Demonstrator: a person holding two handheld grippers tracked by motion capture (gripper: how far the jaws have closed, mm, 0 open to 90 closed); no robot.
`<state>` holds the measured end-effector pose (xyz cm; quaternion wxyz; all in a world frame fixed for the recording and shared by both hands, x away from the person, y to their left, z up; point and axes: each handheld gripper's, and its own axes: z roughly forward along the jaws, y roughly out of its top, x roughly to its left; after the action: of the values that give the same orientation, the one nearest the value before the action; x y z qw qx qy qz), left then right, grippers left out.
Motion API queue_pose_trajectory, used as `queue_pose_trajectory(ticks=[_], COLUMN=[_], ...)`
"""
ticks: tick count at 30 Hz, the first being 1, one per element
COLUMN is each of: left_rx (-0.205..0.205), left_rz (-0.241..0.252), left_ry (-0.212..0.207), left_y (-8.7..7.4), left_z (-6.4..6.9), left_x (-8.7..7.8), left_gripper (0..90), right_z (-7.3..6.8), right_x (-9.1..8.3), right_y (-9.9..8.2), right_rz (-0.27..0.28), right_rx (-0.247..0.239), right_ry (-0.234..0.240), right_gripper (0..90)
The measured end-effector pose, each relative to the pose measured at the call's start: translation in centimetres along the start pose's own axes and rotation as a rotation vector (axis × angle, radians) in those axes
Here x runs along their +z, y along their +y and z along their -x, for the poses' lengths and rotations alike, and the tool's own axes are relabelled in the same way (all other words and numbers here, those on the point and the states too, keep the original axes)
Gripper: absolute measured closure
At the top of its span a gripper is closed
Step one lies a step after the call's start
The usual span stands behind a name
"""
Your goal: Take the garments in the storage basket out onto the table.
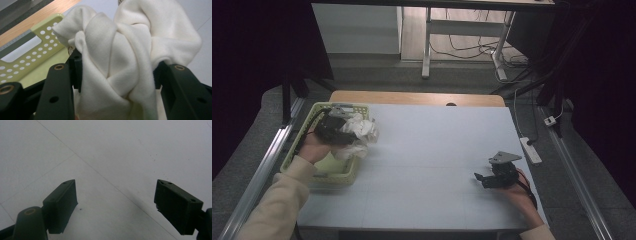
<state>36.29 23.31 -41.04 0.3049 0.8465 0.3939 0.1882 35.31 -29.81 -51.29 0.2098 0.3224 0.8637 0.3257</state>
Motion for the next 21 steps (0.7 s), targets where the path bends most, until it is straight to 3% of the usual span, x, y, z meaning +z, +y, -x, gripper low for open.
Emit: queue_pose_trajectory(ticks=[21], left_rx=[0.008], left_rz=[-0.005], left_ry=[-0.023], left_y=[-0.15], left_z=[0.68], left_x=[0.95], left_gripper=[46.0], right_z=[-0.13], right_x=[0.31], right_y=[-0.16], right_rz=[-0.024], right_rx=[-0.003], right_ry=[-0.013], right_gripper=[17.8])
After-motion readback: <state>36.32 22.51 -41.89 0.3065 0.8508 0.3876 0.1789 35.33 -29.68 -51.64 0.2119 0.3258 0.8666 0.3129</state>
